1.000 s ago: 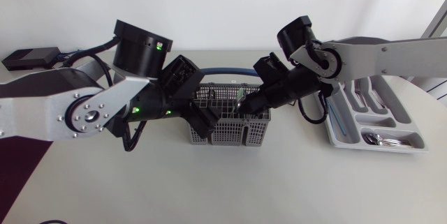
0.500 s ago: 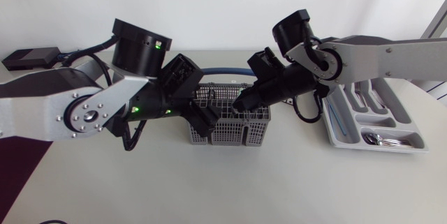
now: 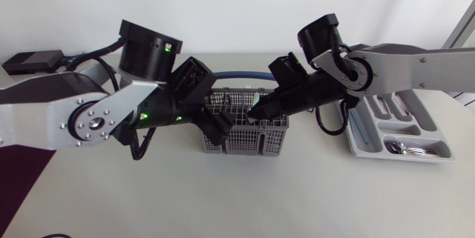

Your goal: Transfer all utensils from the basket to the drawer tray.

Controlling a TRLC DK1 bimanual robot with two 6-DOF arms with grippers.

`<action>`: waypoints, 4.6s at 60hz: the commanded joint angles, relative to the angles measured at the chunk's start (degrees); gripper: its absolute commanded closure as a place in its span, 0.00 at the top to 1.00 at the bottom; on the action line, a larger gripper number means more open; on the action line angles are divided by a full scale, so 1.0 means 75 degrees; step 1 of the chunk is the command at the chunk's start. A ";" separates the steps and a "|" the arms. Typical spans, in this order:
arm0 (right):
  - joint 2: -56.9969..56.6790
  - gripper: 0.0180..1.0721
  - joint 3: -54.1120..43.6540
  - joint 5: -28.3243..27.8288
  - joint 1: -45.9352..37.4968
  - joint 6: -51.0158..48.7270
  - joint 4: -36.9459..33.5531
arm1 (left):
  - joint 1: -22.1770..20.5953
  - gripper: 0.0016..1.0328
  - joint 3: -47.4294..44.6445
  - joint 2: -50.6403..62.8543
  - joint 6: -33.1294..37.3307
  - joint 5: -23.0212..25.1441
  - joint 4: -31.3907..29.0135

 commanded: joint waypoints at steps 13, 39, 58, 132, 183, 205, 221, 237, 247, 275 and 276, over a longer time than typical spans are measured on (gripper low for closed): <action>-0.0562 0.05 0.0039 -0.0585 -0.0397 -0.0025 -0.0126 | -0.0040 0.96 -0.0251 0.0025 0.0040 -0.0057 0.0081; -0.1605 0.05 0.0532 -0.2249 -0.1206 -0.0002 -0.0958 | 0.0007 0.96 -0.0145 0.0177 0.0040 -0.0057 0.0127; -0.2987 0.05 0.0485 -0.2894 -0.2331 -0.0072 -0.1778 | -0.0110 0.96 0.0218 0.0517 0.0028 -0.0057 0.0280; -0.0222 0.05 -0.1109 0.1102 -0.8706 -0.5791 -0.0548 | -0.0474 0.95 0.1402 0.1584 0.0028 -0.0397 0.0010; -0.1183 0.91 -0.2375 0.1876 -0.7815 -0.5568 0.0015 | -0.0286 0.73 0.1601 0.2088 -0.0898 -0.0397 0.0866; -0.1710 0.93 -0.2422 0.1395 -0.7780 -0.5298 -0.0219 | -0.0239 0.67 0.1531 0.2509 -0.1027 -0.0397 0.1463; -0.1769 0.94 -0.2468 0.1325 -0.7780 -0.5287 -0.0231 | -0.0310 0.62 0.1507 0.2767 -0.1097 -0.0397 0.1768; -0.1745 0.94 -0.2515 0.1302 -0.7768 -0.5287 -0.0173 | -0.0321 0.58 0.1660 0.3037 -0.1179 -0.0408 0.1827; -0.1769 0.94 -0.2492 0.1302 -0.7768 -0.5310 -0.0173 | -0.0333 0.57 0.1789 0.3166 -0.1296 -0.0408 0.1838; -0.1804 0.94 -0.2515 0.1302 -0.7745 -0.5322 -0.0149 | -0.0356 0.25 0.2128 0.3623 -0.1460 -0.0361 0.2084; -0.1804 0.94 -0.2504 0.1302 -0.7745 -0.5322 -0.0149 | -0.0356 0.23 0.2128 0.3623 -0.1472 -0.0361 0.2084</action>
